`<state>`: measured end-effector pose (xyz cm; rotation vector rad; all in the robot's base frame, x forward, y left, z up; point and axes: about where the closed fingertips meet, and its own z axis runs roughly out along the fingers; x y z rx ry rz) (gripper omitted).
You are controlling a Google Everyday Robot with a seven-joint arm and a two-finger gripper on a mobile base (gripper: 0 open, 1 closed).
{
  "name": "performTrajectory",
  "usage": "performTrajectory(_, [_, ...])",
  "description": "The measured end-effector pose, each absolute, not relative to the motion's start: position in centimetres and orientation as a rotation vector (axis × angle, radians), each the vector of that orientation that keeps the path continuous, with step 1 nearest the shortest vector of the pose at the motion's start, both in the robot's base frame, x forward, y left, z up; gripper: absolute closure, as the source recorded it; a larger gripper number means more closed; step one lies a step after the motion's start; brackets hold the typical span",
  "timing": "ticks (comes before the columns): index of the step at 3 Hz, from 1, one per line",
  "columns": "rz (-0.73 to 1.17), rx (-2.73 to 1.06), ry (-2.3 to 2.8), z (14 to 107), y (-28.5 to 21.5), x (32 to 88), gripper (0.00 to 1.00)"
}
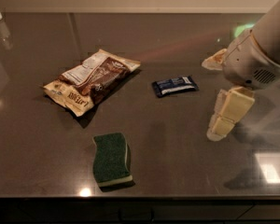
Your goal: Move sponge near rxbar blueberry
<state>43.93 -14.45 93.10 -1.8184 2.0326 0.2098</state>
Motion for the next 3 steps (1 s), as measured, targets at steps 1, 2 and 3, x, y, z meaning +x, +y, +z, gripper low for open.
performTrajectory(1, [0.337, -1.869, 1.938, 90.9, -10.9, 42.6, 0.0])
performTrajectory(2, [0.451, -1.915, 1.873, 88.6, -7.5, 41.2, 0.0])
performTrajectory(3, [0.517, -1.945, 1.817, 86.9, -4.2, 40.4, 0.0])
